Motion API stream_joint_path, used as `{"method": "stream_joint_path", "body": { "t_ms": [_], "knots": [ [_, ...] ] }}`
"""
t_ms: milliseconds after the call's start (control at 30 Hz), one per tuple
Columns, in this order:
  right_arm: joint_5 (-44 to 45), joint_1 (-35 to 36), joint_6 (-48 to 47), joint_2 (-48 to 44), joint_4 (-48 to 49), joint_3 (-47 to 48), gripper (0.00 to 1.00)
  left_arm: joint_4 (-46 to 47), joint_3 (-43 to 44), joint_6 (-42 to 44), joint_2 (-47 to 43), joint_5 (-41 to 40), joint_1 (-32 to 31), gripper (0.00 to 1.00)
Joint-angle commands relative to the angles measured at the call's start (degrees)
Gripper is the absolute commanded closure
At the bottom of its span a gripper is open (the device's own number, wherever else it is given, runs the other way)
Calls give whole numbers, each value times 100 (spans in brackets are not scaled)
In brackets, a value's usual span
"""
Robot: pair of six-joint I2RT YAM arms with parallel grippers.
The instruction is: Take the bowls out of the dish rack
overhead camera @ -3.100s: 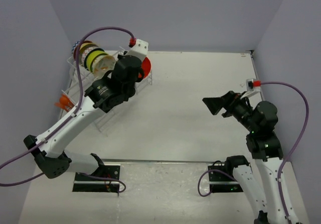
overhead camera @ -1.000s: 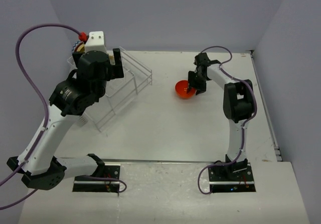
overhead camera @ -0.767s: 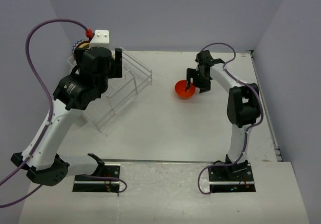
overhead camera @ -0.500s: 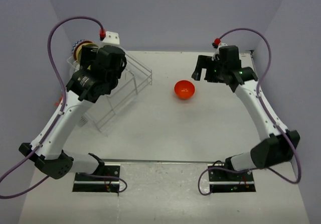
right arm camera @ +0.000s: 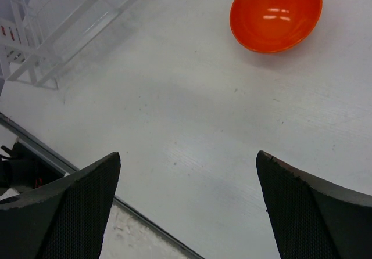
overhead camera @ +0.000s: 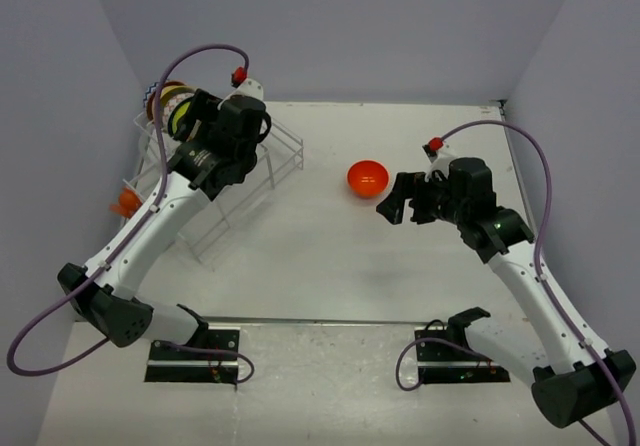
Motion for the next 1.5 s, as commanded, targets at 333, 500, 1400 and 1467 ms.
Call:
{"method": "stream_joint_path", "body": {
  "t_ms": [333,500,1400,1467],
  "knots": [
    [-620,10,134,-953,298,-162,1,1149,-182,518,320,411,510,42],
    [-682,10,126,-1120,219,-136,1,1368,-375,543,329,394,642,48],
    [-699,10,108,-1393,43,-144,1,1712,-542,658,426,464,757,96],
    [-725,1,108,-1419,60,-127,1,1860,-603,763,365,376,748,100]
  ]
}}
